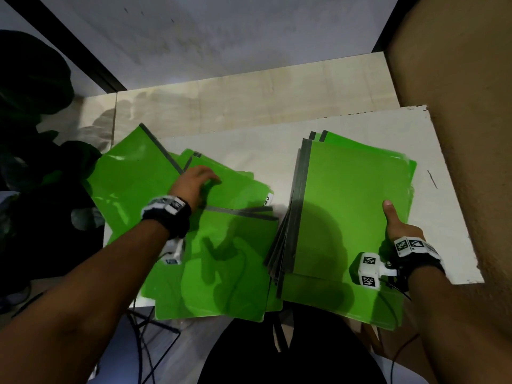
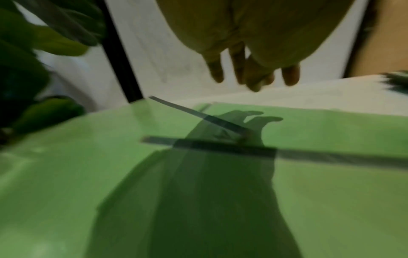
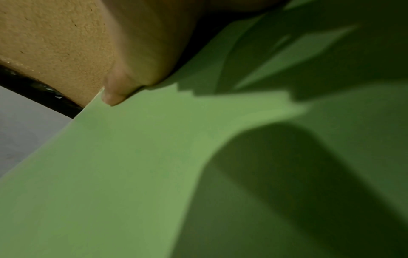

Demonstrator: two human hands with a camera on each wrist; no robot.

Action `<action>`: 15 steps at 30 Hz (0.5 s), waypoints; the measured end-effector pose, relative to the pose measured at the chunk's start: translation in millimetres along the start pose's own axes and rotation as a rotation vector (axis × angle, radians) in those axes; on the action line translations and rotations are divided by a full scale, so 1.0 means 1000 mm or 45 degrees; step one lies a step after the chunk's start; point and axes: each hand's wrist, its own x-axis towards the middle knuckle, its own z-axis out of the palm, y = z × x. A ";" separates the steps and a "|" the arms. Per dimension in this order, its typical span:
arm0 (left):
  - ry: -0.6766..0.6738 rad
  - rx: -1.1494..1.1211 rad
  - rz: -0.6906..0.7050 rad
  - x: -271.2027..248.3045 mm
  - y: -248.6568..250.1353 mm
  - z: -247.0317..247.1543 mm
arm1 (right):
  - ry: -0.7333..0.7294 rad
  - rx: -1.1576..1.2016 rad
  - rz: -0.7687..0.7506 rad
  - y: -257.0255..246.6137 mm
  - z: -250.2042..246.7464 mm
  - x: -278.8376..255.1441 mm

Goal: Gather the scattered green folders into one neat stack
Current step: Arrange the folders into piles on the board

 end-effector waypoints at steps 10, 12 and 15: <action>-0.565 0.974 0.077 0.027 -0.046 -0.026 | 0.034 -0.001 0.048 0.003 0.009 0.010; -0.533 1.016 0.146 0.034 -0.043 -0.033 | 0.056 -0.008 0.027 -0.001 0.008 0.000; -0.474 0.936 0.068 0.046 -0.037 -0.047 | 0.070 -0.020 0.010 -0.001 0.007 -0.005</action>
